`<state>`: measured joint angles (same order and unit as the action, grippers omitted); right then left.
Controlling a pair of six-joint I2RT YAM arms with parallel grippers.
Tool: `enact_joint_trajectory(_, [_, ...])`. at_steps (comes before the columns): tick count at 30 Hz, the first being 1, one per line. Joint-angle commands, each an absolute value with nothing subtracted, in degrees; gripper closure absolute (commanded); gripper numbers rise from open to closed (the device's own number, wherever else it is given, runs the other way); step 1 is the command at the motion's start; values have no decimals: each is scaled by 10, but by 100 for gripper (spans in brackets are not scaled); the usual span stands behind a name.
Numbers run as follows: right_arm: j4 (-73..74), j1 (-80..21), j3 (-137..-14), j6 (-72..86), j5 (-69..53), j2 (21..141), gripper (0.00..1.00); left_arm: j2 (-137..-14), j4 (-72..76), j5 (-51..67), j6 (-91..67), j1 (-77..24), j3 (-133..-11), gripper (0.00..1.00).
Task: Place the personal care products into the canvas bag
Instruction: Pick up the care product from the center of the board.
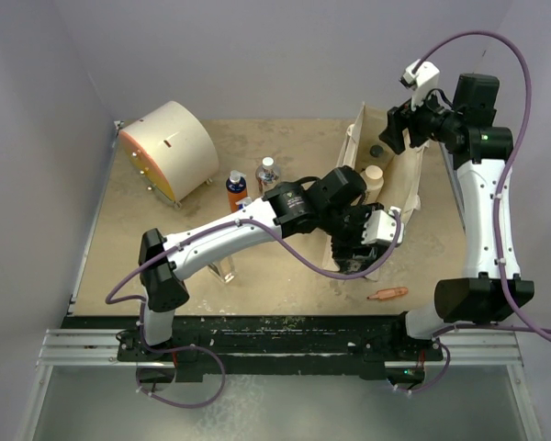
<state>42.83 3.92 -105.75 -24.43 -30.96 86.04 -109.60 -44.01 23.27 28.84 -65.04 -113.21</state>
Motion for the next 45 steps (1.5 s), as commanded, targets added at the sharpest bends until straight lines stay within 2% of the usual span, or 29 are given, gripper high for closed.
enact_joint_trajectory(1, [405, 41, -1055, -230, -305, 839, 26, -1061, -433, 231, 270, -655, -1166, 32])
enact_joint_trajectory(27, [363, 2, -1071, -180, -260, 805, 25, -992, -484, 181, 307, -654, -1193, 8])
enact_joint_trajectory(39, [359, -8, -1081, -160, -244, 802, 24, -965, -503, 182, 317, -627, -1189, 0])
enact_joint_trajectory(45, [363, -8, -1089, -156, -247, 799, 24, -952, -518, 194, 326, -604, -1184, 1])
